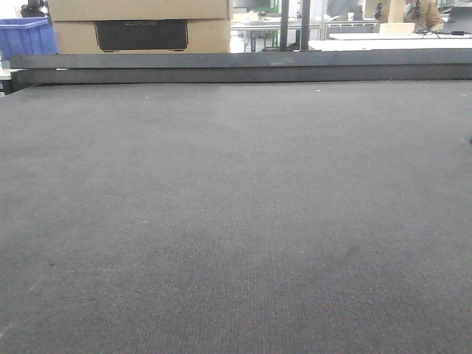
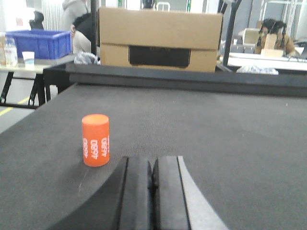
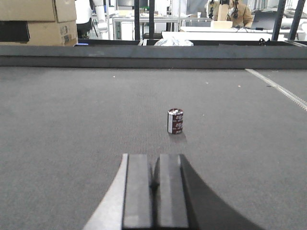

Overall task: Place cylindrical capacitor in blue bin on shelf
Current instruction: 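Reach left gripper to orange cylinder, right gripper to maroon capacitor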

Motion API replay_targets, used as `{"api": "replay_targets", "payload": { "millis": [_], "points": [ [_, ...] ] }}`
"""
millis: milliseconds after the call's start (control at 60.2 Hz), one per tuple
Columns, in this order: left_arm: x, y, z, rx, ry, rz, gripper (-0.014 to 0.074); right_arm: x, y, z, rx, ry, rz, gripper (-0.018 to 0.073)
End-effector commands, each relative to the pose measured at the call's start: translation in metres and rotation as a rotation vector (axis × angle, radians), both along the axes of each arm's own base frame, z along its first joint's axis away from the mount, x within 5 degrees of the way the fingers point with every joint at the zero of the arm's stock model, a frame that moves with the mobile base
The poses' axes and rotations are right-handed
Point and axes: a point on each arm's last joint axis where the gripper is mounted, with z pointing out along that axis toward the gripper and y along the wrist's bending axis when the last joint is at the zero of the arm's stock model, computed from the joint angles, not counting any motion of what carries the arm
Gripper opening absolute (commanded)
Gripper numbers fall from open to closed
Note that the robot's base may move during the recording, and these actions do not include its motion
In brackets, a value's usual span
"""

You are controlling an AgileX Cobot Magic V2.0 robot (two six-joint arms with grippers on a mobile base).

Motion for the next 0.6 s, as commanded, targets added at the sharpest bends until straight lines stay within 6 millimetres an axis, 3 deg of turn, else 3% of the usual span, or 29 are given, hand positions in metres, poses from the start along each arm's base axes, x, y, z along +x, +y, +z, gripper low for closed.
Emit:
{"api": "replay_targets", "payload": {
  "millis": [0,233,316,498,581],
  "points": [
    [-0.001,0.0,0.005,-0.002,-0.052,-0.005,-0.0111,0.0,0.0,0.003,-0.009,-0.039,-0.002,-0.0101],
    [-0.004,-0.001,0.019,-0.023,-0.211,-0.014,-0.0111,-0.002,-0.001,0.018,-0.005,-0.199,-0.013,-0.0101],
    [-0.007,0.0,0.034,-0.026,-0.239,-0.013,-0.0111,-0.007,-0.001,0.045,-0.006,-0.27,-0.012,-0.0101],
    [-0.019,0.002,0.092,0.019,-0.237,0.007,-0.0111,-0.034,0.0,0.117,-0.009,-0.356,-0.001,-0.0092],
    [-0.019,0.004,0.12,0.036,-0.166,0.023,-0.0111,-0.036,0.001,0.147,-0.01,-0.32,0.005,-0.0003]
  ]
}}
